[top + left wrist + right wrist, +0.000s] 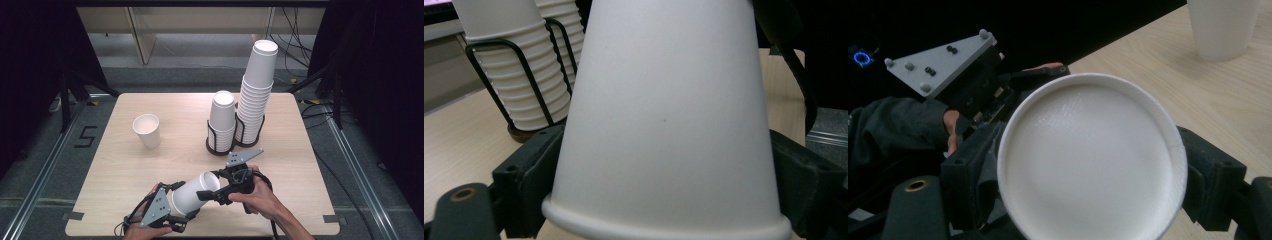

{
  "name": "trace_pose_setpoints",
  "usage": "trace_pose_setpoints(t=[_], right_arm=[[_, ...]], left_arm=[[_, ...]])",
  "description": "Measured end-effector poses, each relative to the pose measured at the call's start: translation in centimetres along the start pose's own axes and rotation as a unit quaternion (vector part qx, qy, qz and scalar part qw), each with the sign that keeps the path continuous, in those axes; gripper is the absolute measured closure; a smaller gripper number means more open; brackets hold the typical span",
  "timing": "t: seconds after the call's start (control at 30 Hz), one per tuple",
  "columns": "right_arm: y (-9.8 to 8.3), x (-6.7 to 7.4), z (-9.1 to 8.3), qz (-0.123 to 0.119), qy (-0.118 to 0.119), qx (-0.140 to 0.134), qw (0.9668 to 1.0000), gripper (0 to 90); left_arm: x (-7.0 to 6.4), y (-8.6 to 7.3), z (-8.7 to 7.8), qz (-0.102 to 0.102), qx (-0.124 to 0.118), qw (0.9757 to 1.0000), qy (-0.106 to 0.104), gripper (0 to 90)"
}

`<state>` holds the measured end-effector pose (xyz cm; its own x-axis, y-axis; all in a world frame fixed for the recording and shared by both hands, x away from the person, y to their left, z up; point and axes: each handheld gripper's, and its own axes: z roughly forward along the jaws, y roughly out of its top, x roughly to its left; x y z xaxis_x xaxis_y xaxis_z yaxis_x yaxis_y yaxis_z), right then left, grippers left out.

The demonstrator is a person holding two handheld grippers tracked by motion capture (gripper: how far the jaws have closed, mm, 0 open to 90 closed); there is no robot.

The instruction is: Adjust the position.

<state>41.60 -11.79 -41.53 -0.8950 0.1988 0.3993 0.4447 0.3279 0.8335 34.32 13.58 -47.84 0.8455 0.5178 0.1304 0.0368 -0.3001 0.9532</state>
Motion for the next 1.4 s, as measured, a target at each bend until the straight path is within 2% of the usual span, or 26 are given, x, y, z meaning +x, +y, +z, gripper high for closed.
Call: trace_pose_setpoints(t=[0.07,0.1,0.17,0.2,0.23,0.27,0.37,0.43,0.5,0.6,0.63,0.67,0.7,0.8,0.9,0.93,0.97,1.0,1.03,1.07,1.1,1.2,1.23,1.3,1.37,1.4], right_arm=[[0.0,0.2,0.0,-0.008,-0.01,0.015,0.9998,20.9],[0.1,0.2,0.0,-0.022,-0.016,0.024,0.9993,19.2],[0.3,0.2,-0.2,-0.035,-0.026,0.039,0.9983,15.5],[0.3,0.2,-0.3,-0.039,-0.026,0.047,0.9978,15.8],[0.3,0.3,-0.4,-0.042,-0.024,0.059,0.9971,15.8],[0.4,0.3,-0.6,-0.058,-0.031,0.062,0.9959,15.8],[0.5,0.7,-0.8,-0.084,-0.04,0.095,0.9911,15.8],[0.5,1.0,-0.9,-0.102,-0.044,0.113,0.9873,15.8],[0.5,1.3,-0.8,-0.108,-0.043,0.126,0.9852,15.8],[0.5,1.7,-0.6,-0.127,-0.052,0.146,0.9798,15.9],[0.5,2.0,-0.6,-0.124,-0.057,0.155,0.9784,15.9],[0.5,2.0,-0.5,-0.143,-0.056,0.16,0.9751,15.9],[0.4,2.1,-0.4,-0.142,-0.054,0.169,0.9739,16.0],[0.2,2.4,0.0,-0.162,-0.059,0.192,0.9661,15.9],[0.0,2.5,0.4,-0.171,-0.061,0.206,0.9616,16.2],[-0.3,2.6,0.7,-0.179,-0.059,0.221,0.9569,16.0],[-0.3,2.6,0.8,-0.182,-0.057,0.226,0.9554,16.0],[-0.5,2.7,1.0,-0.184,-0.054,0.233,0.9534,16.1],[-0.6,2.7,1.2,-0.189,-0.053,0.244,0.9497,16.3],[-0.8,3.0,1.5,-0.189,-0.056,0.255,0.9466,16.5],[-0.9,3.0,1.8,-0.206,-0.051,0.264,0.9411,16.7],[-1.3,3.2,2.6,-0.215,-0.046,0.282,0.934,16.9],[-1.4,3.2,2.9,-0.221,-0.043,0.289,0.9304,17.1],[-1.5,3.2,3.2,-0.236,-0.053,0.3,0.9227,17.3],[-1.7,3.6,3.4,-0.221,-0.062,0.305,0.9243,17.3],[-1.7,3.4,3.6,-0.236,-0.06,0.308,0.9197,17.2]], left_arm=[[0.1,0.0,0.0,0.001,0.007,0.9999,-0.009,13.5],[0.2,0.0,0.0,0.003,0.011,0.9998,-0.016,13.7],[0.3,-0.1,-0.1,0.007,0.032,0.9991,-0.027,13.8],[0.3,-0.2,0.0,0.005,0.032,0.9989,-0.034,13.8],[0.3,-0.2,0.0,0.008,0.042,0.9983,-0.039,14.0],[0.3,-0.2,0.1,0.008,0.05,0.9976,-0.047,14.0],[0.3,-0.2,0.2,0.022,0.07,0.9956,-0.059,14.3],[0.1,-0.1,0.2,0.021,0.079,0.9948,-0.061,14.5],[0.0,0.0,0.2,0.019,0.087,0.994,-0.064,14.6],[0.0,0.0,0.3,0.025,0.101,0.9916,-0.076,14.9],[-0.1,0.0,0.3,0.027,0.107,0.9912,-0.073,15.1],[-0.1,0.0,0.3,0.024,0.113,0.9902,-0.079,15.3],[-0.1,-0.1,0.3,0.028,0.118,0.9893,-0.082,15.4],[-0.3,-0.1,0.4,0.043,0.138,0.9855,-0.089,15.7],[-0.7,-0.2,0.6,0.043,0.147,0.9831,-0.101,15.7],[-0.7,-0.2,0.6,0.042,0.149,0.9827,-0.101,15.7],[-0.7,-0.1,0.6,0.049,0.157,0.9809,-0.104,15.7],[-0.9,-0.1,0.7,0.048,0.155,0.9813,-0.105,15.7],[-0.9,-0.1,0.7,0.049,0.155,0.981,-0.106,15.7],[-0.9,-0.1,0.7,0.053,0.159,0.9796,-0.111,15.7],[-1.0,-0.1,0.7,0.055,0.159,0.9799,-0.107,15.7],[-1.1,0.1,0.7,0.063,0.168,0.9773,-0.113,15.7],[-1.2,0.1,0.7,0.064,0.169,0.9769,-0.114,15.6],[-1.3,0.1,0.7,0.066,0.172,0.9759,-0.116,15.6],[-1.3,0.1,0.8,0.069,0.177,0.975,-0.115,15.6],[-1.3,0.1,0.8,0.071,0.178,0.9747,-0.116,15.6]])
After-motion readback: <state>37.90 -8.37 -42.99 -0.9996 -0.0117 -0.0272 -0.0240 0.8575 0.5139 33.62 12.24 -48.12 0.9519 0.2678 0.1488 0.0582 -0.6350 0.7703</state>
